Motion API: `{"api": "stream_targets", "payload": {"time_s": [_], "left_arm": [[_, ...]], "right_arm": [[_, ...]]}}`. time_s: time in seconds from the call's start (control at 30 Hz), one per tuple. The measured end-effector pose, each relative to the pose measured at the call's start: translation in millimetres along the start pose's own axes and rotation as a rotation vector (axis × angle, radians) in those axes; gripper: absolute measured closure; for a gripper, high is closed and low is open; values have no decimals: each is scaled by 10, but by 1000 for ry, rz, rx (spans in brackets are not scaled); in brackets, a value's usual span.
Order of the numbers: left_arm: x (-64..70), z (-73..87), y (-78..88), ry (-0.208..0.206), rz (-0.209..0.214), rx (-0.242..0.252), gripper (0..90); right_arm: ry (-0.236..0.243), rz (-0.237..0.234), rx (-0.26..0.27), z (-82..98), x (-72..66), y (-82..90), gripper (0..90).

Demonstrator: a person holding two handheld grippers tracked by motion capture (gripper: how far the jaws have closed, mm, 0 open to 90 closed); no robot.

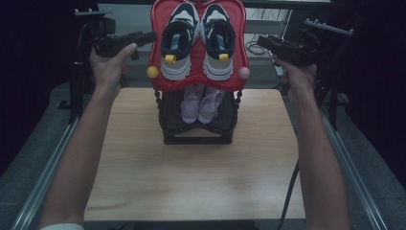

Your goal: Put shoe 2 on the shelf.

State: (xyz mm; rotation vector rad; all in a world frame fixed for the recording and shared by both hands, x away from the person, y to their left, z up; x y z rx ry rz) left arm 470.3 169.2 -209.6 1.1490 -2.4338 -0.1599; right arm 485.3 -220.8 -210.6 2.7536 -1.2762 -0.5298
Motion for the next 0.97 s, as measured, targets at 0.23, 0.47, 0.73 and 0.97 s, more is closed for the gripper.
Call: {"api": "stream_targets", "payload": {"time_s": [0.23, 0.47, 0.73, 0.97], "left_arm": [[-83, 86, 133, 4, -4, 0, 371], [-167, 154, 231, 11, -12, 1, 370], [-180, 179, 238, 6, -16, -4, 370], [-195, 204, 217, 6, -17, -10, 370]], "right_arm": [[-5, 18, -8, 116, 114, 59, 507], [-15, 28, -18, 215, 202, 68, 513], [-9, 31, -19, 230, 198, 64, 513], [-7, 23, -19, 260, 200, 53, 507]]}}
Point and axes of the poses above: each handheld gripper's, and its own axes: y roughly backward along the jaws, z roughly out of its underside, x roughly to its right, the point moved 6 cm from there along -y, roughly forward along the jaws, and after that the axes turned 4 degrees about -x, right-handed, at the moved point
